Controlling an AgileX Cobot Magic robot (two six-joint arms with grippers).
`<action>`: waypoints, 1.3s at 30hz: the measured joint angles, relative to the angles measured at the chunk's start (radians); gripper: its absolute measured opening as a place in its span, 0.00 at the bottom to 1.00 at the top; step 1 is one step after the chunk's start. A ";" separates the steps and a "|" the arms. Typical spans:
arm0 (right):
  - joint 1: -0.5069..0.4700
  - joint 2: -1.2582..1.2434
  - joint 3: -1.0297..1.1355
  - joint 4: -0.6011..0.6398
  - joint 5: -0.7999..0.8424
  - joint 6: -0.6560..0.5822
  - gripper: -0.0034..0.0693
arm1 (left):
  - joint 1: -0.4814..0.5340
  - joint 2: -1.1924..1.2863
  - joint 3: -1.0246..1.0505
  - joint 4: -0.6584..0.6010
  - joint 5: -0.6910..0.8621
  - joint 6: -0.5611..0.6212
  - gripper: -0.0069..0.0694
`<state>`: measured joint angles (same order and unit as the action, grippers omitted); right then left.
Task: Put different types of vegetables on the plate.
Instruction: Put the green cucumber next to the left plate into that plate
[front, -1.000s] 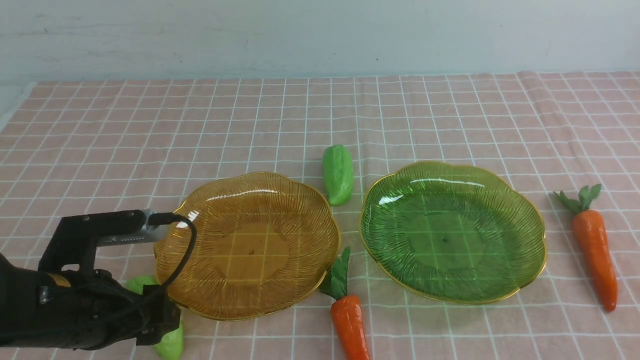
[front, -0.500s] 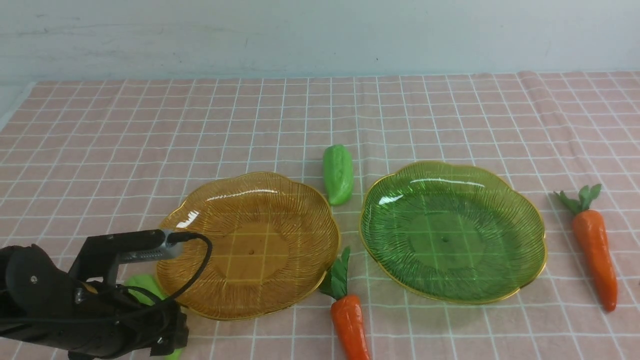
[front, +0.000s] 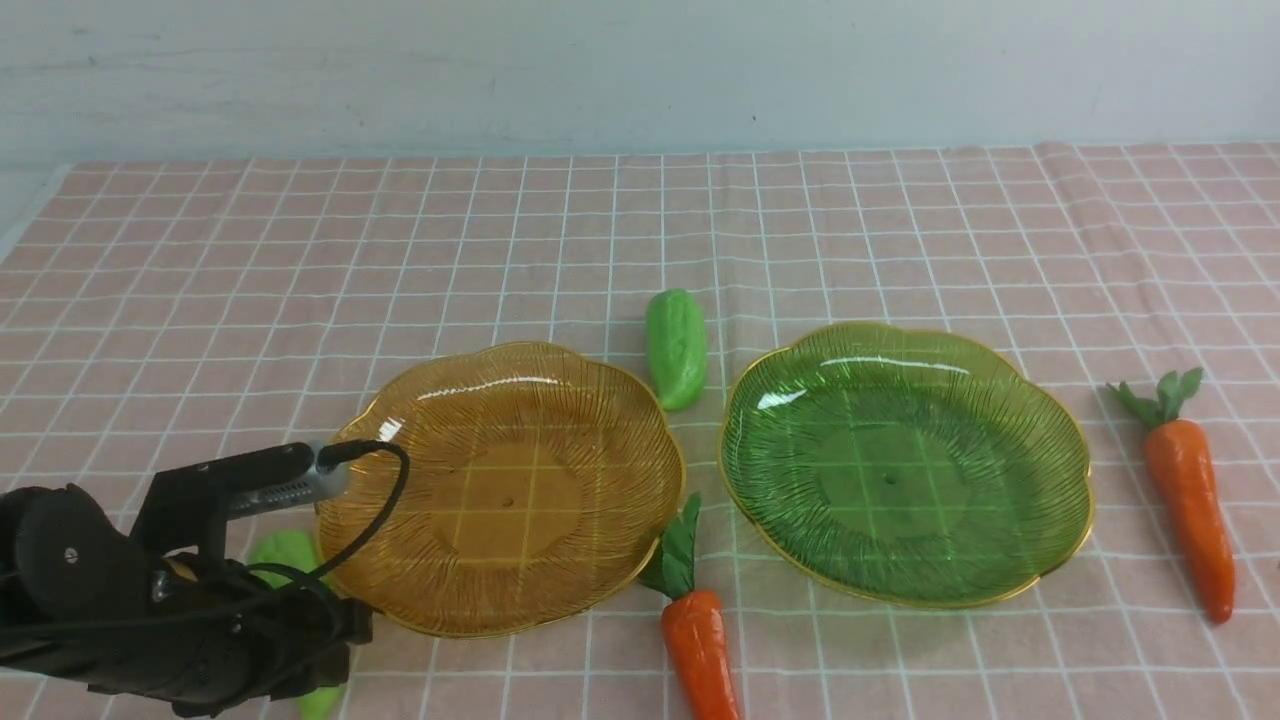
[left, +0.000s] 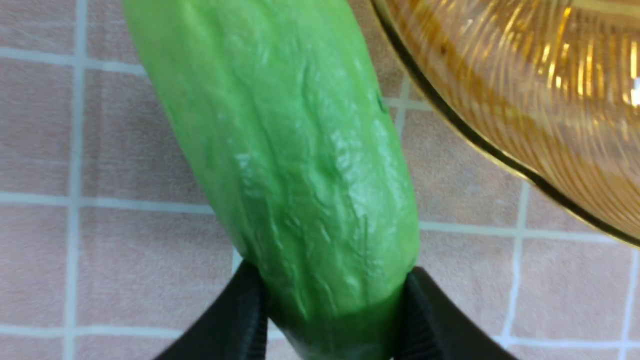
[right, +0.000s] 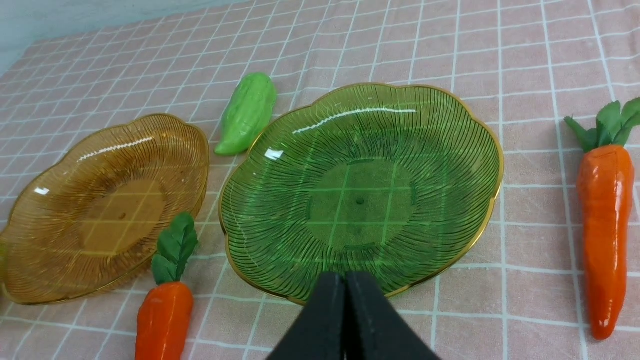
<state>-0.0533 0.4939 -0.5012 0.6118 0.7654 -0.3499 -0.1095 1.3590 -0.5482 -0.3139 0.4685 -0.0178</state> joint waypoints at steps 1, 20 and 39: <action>0.000 0.006 -0.022 -0.022 0.009 0.017 0.03 | 0.000 -0.031 0.000 0.014 0.009 -0.003 0.42; -0.093 0.829 -0.448 -0.553 0.175 0.412 0.03 | -0.159 -0.068 -0.398 0.057 0.261 0.185 0.42; -0.099 1.326 -0.523 -0.459 -0.065 0.337 0.68 | -0.223 0.212 -0.402 0.047 0.082 0.149 0.72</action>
<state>-0.1524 1.8198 -1.0242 0.1530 0.7004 -0.0133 -0.3327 1.5713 -0.9502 -0.2666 0.5505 0.1308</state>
